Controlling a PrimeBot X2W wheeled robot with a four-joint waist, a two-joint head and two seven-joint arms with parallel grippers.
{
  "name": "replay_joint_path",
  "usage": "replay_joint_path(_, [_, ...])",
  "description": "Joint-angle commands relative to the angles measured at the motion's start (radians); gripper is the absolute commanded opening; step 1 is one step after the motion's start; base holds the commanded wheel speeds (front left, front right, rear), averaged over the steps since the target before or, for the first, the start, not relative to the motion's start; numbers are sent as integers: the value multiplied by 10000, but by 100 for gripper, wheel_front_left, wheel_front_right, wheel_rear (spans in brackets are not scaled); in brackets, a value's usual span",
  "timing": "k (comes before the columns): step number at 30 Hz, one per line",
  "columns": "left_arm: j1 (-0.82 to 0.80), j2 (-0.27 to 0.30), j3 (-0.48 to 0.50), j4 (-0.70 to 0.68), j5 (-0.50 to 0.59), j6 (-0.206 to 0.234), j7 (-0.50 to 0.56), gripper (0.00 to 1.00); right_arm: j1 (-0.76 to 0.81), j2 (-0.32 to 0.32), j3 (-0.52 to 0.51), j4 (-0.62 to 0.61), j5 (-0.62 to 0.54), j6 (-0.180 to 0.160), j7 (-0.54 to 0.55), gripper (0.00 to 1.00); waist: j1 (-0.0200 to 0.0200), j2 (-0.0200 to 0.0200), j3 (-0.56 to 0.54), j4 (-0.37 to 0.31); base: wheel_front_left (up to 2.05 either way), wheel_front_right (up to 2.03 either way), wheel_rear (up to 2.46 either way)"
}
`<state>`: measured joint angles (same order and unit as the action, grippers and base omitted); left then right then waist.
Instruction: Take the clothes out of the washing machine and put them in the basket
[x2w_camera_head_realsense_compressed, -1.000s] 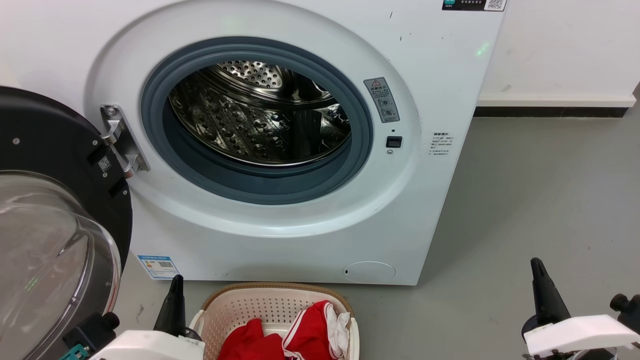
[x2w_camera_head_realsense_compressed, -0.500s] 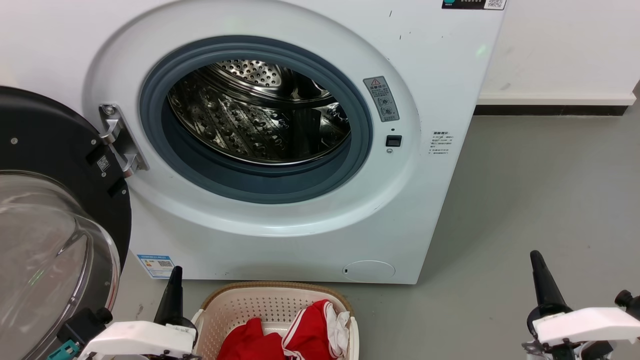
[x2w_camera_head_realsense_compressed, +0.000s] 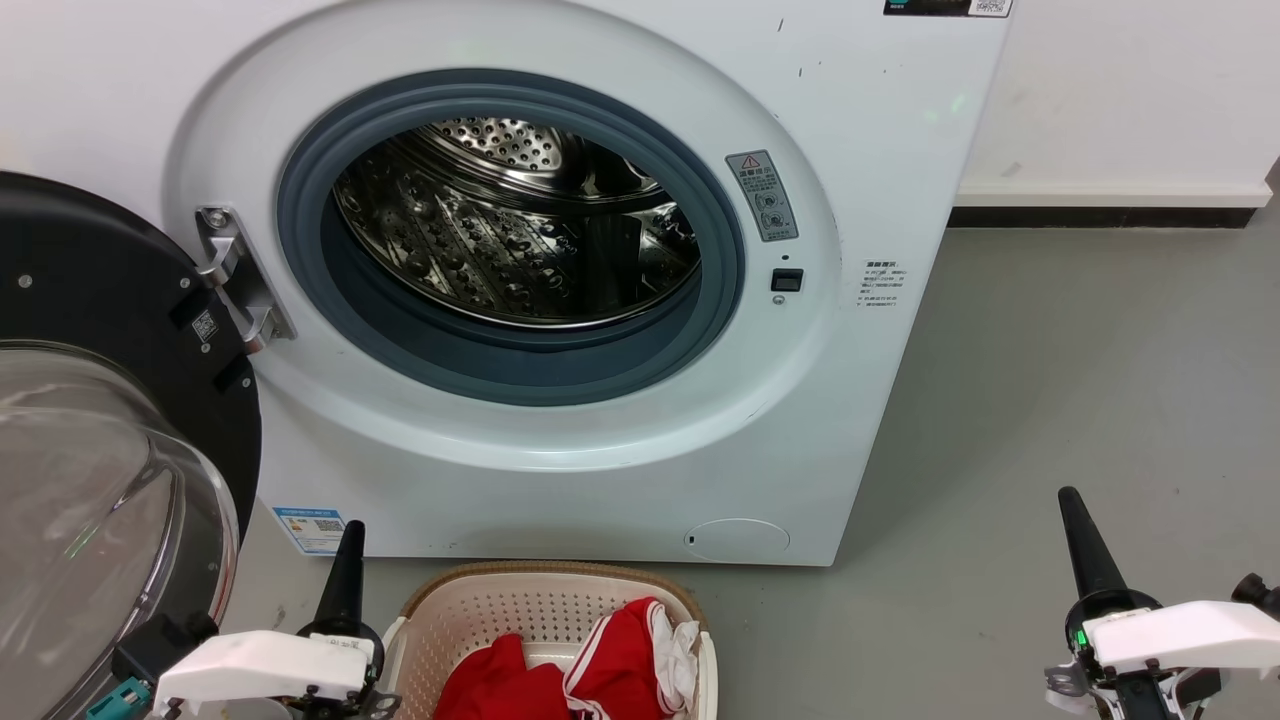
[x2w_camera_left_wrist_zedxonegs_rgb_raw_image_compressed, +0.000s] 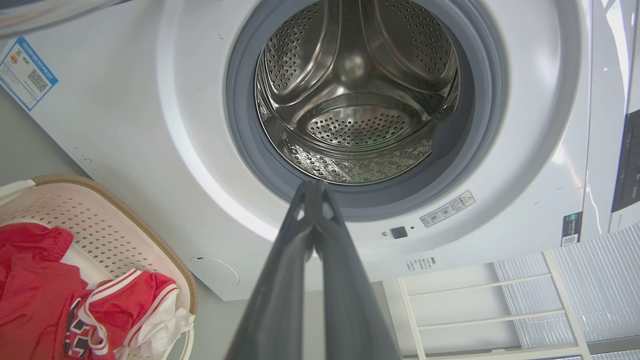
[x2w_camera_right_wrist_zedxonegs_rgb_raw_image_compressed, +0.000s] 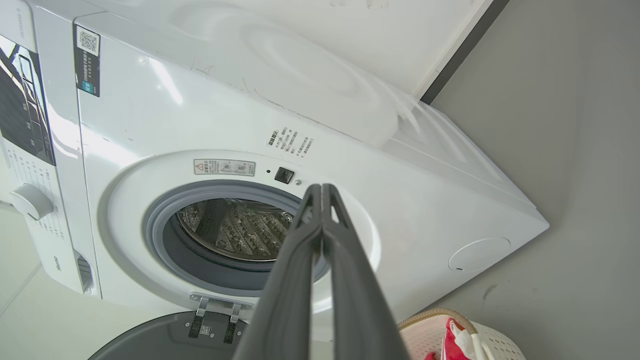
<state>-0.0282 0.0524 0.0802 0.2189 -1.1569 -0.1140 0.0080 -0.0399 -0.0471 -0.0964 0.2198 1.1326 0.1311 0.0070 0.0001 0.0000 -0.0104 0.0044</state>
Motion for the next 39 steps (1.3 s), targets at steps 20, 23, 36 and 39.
replay_joint_path(20, [-510,-14,178,96,-2072,-103,505,0,-463,-44,-92,91,2201,-3,491,0,-1,0,52,-17,0,0,0])
replay_joint_path(23, [-555,-16,198,115,-2343,-116,566,0,-513,-45,-102,112,2481,-3,558,0,-1,0,60,-19,0,0,0])
replay_joint_path(36, [-681,-22,275,194,-3340,-155,796,0,-610,-47,-139,186,3530,-4,806,0,-1,0,91,-30,0,0,0])
replay_joint_path(39, [-731,-24,292,210,-3580,-167,857,0,-655,-48,-147,200,3783,-4,855,0,-1,0,98,-32,0,0,0])
